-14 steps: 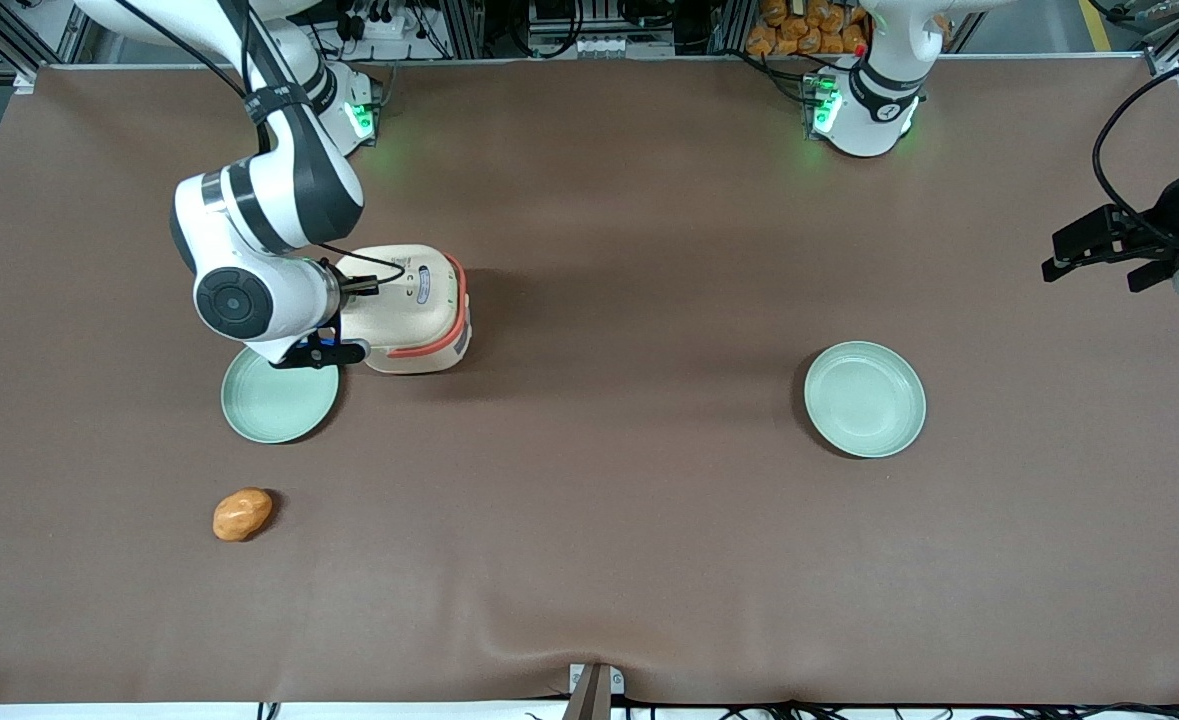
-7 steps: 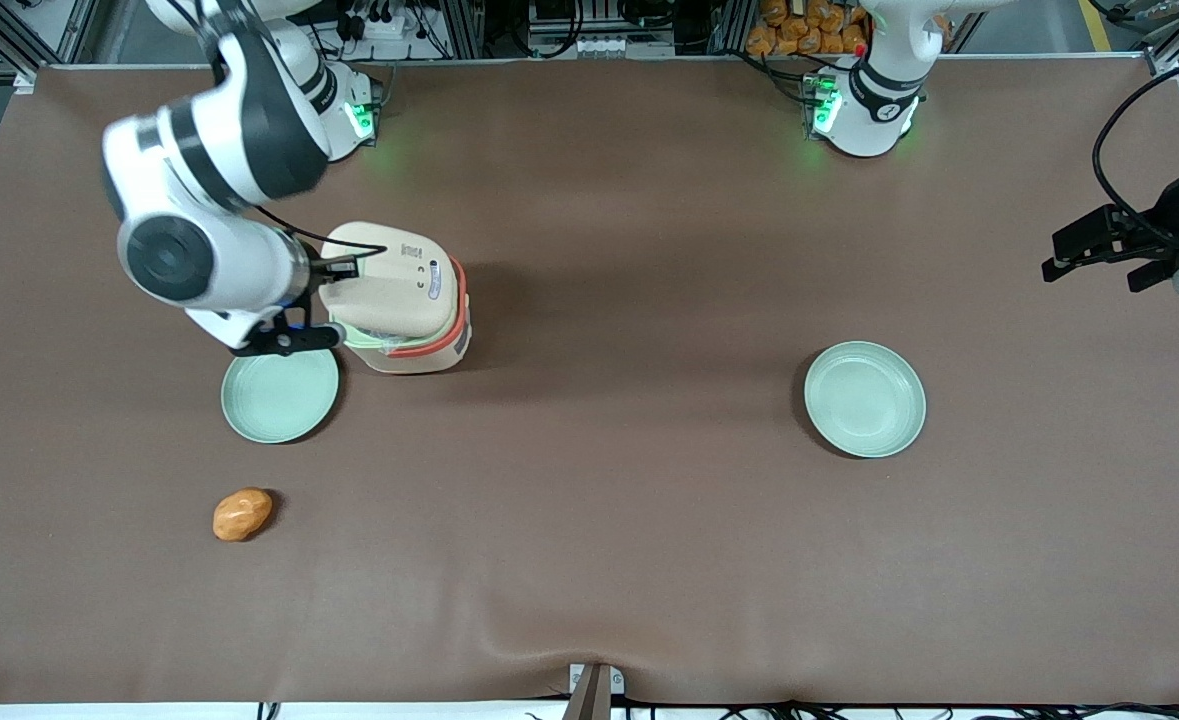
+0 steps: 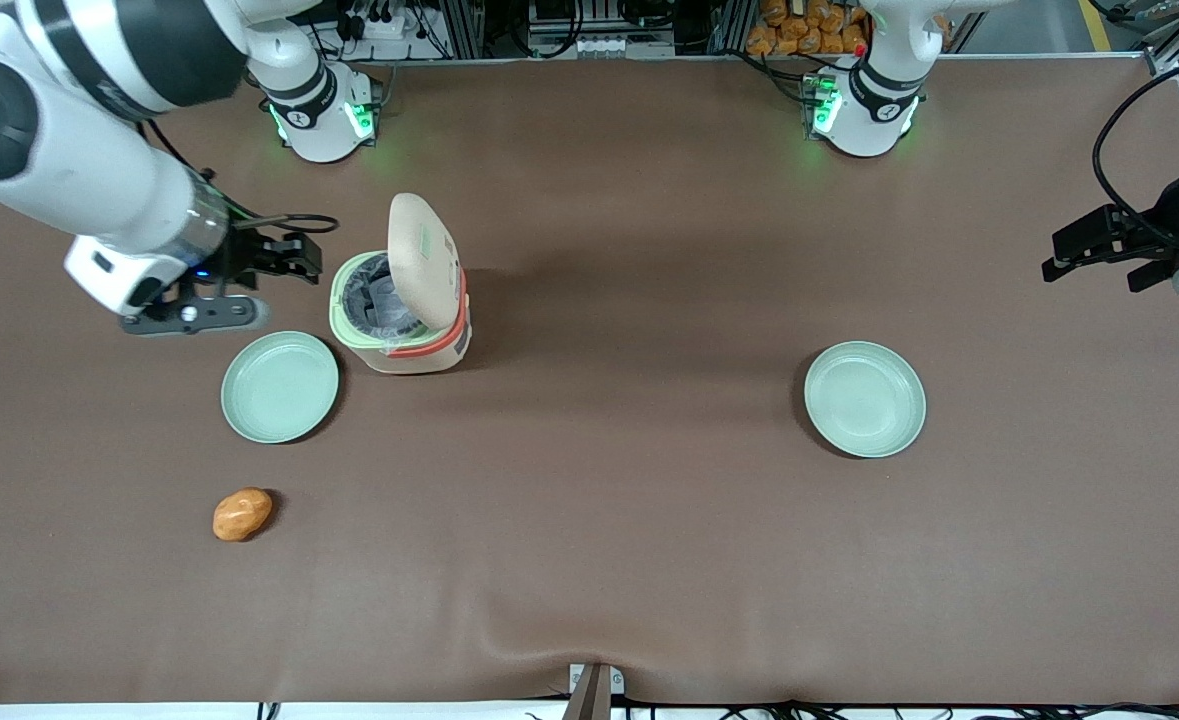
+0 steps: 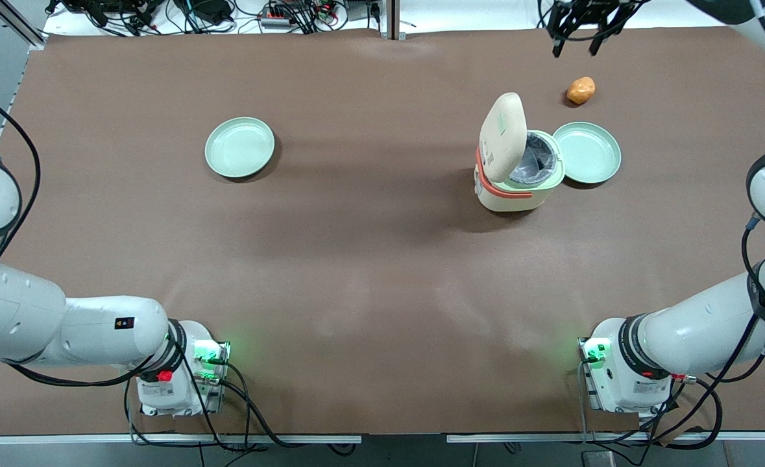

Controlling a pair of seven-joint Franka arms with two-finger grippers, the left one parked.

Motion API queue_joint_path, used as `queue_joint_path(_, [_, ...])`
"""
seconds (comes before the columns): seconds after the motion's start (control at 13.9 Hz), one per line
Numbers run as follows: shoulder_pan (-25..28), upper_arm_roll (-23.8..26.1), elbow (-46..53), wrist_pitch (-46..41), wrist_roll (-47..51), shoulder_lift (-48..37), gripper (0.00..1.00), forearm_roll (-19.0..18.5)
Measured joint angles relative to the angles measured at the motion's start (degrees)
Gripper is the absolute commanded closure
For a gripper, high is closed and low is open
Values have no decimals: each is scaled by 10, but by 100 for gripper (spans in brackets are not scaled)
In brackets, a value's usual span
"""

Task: Press rice cooker button with right arm
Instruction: 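Lift the right gripper away as the rice cooker lid pops open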

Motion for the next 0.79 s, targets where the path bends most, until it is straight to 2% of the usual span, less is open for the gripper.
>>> queue_joint_path(0.36, [-50, -2, 17, -8, -4, -17, 0, 0])
queue_joint_path(0.79, [-132, -6, 38, -33, -102, -38, 0, -3])
